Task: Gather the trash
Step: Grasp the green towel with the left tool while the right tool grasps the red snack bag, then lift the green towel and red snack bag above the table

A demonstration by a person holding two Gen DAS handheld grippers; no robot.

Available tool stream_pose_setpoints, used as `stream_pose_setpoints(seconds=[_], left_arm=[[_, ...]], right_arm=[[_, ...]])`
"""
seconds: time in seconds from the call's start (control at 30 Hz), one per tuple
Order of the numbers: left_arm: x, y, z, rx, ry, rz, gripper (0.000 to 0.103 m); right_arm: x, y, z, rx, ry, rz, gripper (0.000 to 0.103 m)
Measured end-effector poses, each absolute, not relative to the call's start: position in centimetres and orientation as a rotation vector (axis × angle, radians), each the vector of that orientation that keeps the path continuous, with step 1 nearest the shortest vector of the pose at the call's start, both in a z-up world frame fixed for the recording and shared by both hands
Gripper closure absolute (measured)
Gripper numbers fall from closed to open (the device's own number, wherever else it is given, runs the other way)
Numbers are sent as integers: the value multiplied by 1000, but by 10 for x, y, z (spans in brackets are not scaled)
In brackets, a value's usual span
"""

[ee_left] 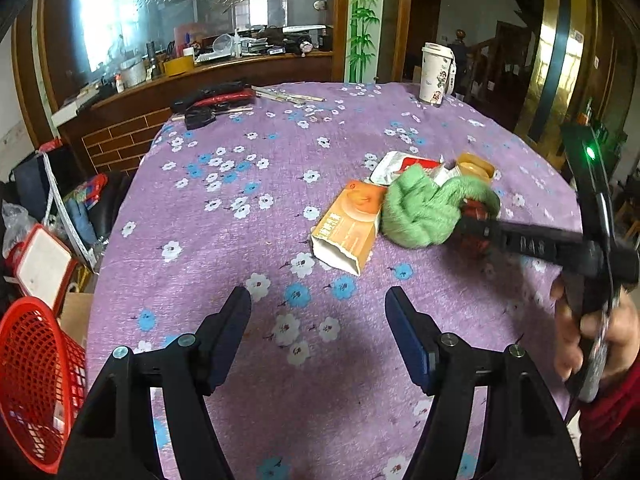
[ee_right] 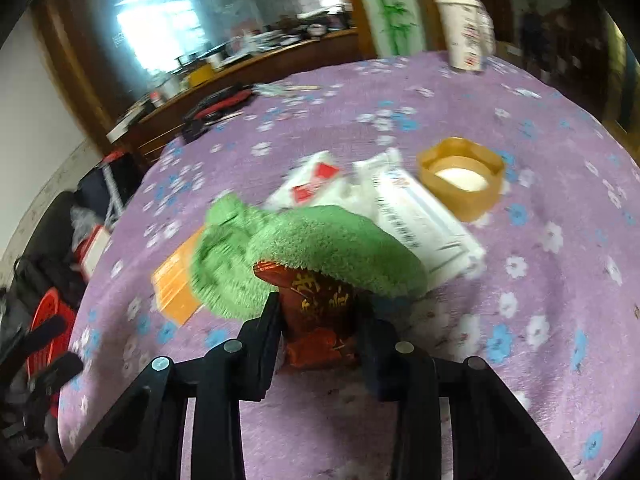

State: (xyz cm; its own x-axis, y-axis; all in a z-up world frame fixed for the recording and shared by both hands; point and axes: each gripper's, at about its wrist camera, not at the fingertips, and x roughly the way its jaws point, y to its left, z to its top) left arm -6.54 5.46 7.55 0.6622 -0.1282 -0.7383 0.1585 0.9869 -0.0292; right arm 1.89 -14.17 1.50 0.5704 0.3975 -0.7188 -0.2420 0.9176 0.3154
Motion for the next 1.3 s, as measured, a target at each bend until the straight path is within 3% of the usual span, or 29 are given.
stream_pose_setpoints(seconds=[0.2, 0.6, 1.0, 1.1, 1.3], left_arm=[[-61, 55, 74, 15, 851, -154, 35], [-35, 17, 74, -12, 873, -241, 34], [34, -37, 40, 98, 942, -392, 35], [35, -37, 35, 43, 961, -435, 57], [9, -35, 44, 30, 898, -389, 71]], right_arm=[[-14, -137, 35, 299, 866, 727, 68], [-49, -220, 68, 397, 714, 562, 69], [-48, -232, 55, 422, 739, 552, 69], [-50, -232, 52, 422, 739, 552, 69], [-53, -229, 54, 417, 734, 531, 69]])
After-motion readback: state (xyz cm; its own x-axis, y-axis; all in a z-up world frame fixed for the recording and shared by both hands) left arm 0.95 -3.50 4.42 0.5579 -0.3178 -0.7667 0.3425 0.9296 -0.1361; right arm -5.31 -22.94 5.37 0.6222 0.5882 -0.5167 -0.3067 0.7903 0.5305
